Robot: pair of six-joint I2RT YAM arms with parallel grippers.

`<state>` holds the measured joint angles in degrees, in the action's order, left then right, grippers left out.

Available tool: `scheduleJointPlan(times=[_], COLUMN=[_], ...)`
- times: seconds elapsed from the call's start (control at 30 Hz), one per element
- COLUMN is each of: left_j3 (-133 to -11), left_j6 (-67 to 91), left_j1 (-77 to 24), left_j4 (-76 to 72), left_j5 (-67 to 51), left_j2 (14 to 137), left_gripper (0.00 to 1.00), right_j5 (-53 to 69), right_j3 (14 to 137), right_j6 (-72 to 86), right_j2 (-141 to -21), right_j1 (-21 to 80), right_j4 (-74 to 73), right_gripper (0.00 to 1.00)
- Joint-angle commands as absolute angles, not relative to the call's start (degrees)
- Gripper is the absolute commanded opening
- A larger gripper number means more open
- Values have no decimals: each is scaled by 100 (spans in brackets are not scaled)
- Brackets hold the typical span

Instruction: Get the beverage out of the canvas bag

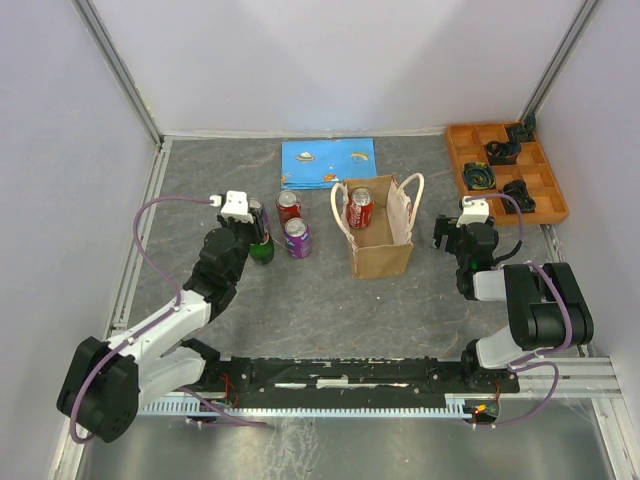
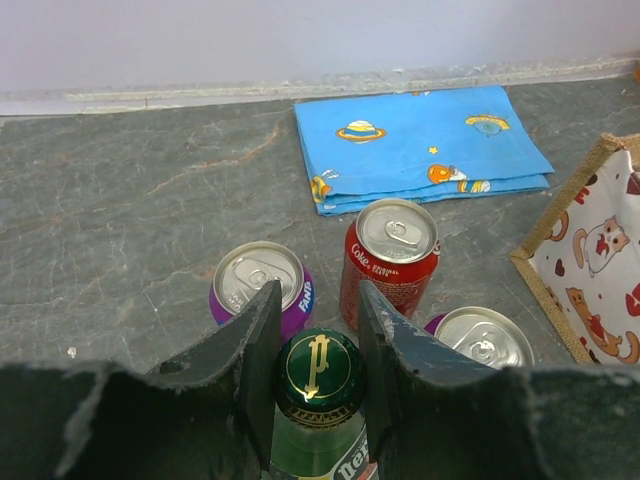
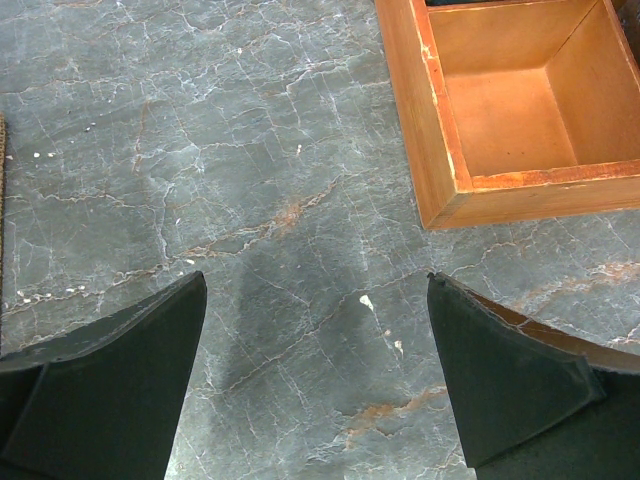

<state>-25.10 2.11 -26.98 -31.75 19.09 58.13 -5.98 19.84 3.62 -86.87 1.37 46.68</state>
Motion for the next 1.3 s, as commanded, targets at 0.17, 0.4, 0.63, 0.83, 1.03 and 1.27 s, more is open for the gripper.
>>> scheduleJointPlan(times=[0.17, 0.4, 0.63, 0.83, 1.03, 1.27], left_j3=[-2427, -2408, -2507, -2606, -3305, -5548], left_j6=[591, 625, 583, 456, 139, 87], left_j1=[-2515, -2443, -2421, -2425, -2423, -2502], left_j4=[-4830, -4963, -4506, -4113, -3640, -2191], left_j5=[1674, 1590, 1727, 1773, 1582, 427], left_j2=[5956, 6171, 6020, 5784, 5672, 6566], left_gripper=[3, 5, 61, 92, 93, 91], right_j5=[-554, -554, -554, -554, -554, -554], right_j3=[2118, 2120, 2121, 2118, 2118, 2118], right_j6=[334, 334, 334, 331, 333, 335], right_j2=[-8666, -8662, -8669, -8663, -8661, -8665], right_j1=[118, 123, 122, 123, 123, 121], right_j4=[4904, 4904, 4904, 4904, 4904, 4904], right_gripper=[99, 99, 99, 99, 99, 99])
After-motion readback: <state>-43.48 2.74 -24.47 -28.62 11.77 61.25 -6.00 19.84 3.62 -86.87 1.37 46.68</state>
